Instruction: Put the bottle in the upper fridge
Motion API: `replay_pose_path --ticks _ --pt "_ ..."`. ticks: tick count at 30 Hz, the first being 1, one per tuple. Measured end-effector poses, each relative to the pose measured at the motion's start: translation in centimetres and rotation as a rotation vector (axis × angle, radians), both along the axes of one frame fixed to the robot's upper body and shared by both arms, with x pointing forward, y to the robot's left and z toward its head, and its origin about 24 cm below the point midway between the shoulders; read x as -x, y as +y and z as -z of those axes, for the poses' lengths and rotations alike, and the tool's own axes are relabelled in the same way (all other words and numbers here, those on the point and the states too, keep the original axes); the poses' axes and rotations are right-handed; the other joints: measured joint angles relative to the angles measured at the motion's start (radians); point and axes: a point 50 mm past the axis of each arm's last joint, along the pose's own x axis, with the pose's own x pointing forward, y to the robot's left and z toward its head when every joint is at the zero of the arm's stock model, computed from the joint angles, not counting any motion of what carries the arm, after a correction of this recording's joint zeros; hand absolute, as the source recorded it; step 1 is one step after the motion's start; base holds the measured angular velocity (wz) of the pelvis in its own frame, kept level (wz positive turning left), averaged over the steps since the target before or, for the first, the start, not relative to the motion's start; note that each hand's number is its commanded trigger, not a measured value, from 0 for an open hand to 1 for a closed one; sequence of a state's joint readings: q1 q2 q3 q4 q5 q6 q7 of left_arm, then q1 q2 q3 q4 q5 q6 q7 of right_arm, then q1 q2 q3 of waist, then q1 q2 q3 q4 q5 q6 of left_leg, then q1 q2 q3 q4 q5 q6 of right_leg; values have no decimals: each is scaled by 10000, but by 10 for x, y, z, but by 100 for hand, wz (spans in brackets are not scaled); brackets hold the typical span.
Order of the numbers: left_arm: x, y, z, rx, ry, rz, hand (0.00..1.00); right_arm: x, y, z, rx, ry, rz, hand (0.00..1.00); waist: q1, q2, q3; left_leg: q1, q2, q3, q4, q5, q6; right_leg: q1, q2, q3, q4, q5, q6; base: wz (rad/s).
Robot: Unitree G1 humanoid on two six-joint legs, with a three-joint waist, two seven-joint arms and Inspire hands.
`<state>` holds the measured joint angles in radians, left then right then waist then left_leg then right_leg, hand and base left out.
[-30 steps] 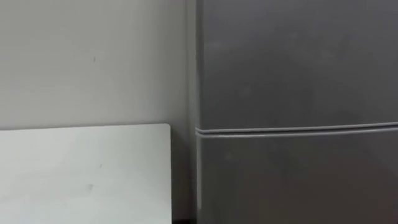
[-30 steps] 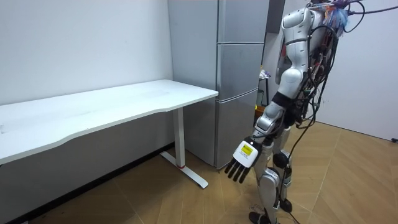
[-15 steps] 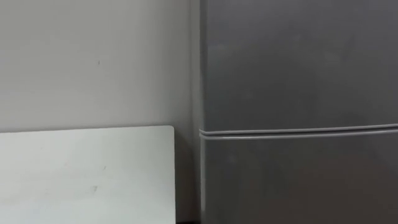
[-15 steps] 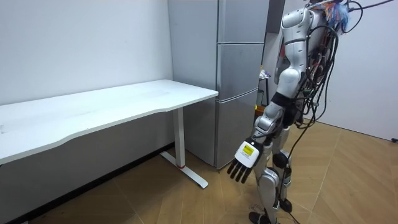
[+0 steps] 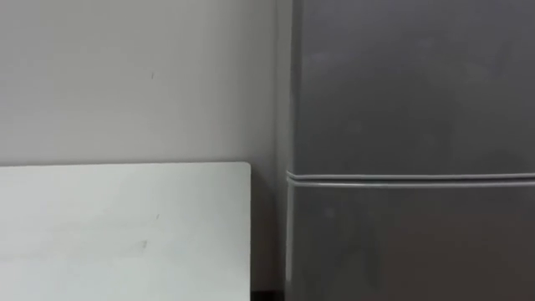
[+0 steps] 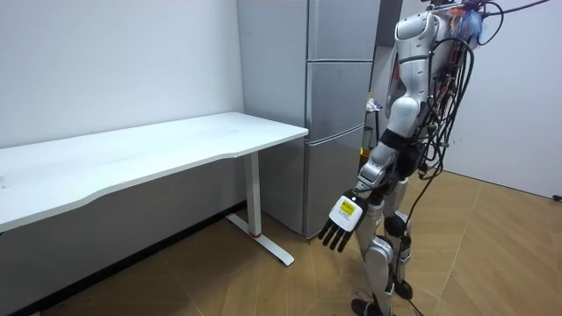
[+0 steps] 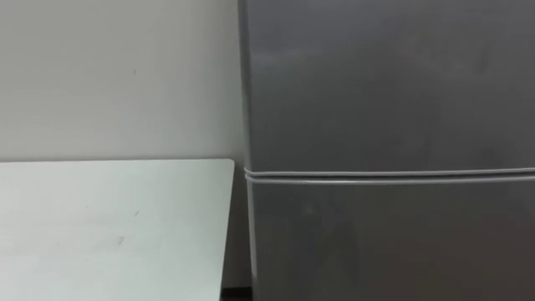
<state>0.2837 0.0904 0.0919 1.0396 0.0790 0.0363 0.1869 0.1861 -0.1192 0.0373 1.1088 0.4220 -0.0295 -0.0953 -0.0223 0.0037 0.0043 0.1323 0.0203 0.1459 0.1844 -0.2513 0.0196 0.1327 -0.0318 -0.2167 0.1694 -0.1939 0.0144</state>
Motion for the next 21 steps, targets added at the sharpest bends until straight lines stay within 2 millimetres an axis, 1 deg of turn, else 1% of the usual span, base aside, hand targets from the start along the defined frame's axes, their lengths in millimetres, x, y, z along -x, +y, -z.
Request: replay_pose_path --ticks 1,4,21 --pt "-1 0 0 5 -1 6 0 0 0 1 -127 25 -39 0 1 6 17 -11 3 -43 1 -1 -2 8 1 -38 0 0 0 10" --pt "-4 -1 0 18 -82 91 0 1 1 1 -280 32 -78 0 -1 22 29 -9 15 -112 -1 -10 -11 28 3 -69 0 0 -1 4" --pt "-3 -1 0 -29 -107 118 0 1 4 2 -1013 -124 -317 0 3 -8 33 125 3 -98 12 -10 -10 116 -5 -56 -16 -1 -2 0"
